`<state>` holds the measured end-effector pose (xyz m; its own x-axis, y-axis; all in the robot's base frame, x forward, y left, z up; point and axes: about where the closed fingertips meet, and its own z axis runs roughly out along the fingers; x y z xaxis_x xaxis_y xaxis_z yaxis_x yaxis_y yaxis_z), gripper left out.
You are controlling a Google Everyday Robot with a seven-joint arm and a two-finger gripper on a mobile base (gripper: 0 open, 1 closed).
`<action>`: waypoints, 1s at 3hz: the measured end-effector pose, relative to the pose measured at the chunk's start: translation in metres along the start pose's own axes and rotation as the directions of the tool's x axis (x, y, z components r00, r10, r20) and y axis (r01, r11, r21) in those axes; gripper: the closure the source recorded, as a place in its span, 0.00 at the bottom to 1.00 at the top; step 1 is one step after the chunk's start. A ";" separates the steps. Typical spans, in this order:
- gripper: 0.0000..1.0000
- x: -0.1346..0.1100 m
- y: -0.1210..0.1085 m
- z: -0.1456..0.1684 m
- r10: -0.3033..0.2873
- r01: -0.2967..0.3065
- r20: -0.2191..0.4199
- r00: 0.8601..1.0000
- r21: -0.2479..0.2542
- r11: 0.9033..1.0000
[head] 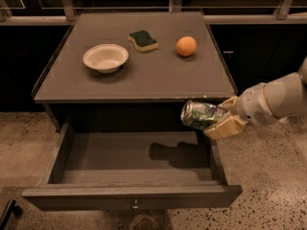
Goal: Place green can into top drawer
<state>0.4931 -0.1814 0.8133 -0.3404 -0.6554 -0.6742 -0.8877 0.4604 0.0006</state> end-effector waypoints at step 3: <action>1.00 0.042 0.024 0.151 0.029 -0.040 -0.063 0.998 -0.183 0.982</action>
Offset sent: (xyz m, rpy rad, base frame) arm 0.0137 0.0925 -0.1579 0.0375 0.1874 0.1352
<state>0.5040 -0.1074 0.6736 -0.3850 -0.6784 -0.6257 -0.9149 0.3694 0.1625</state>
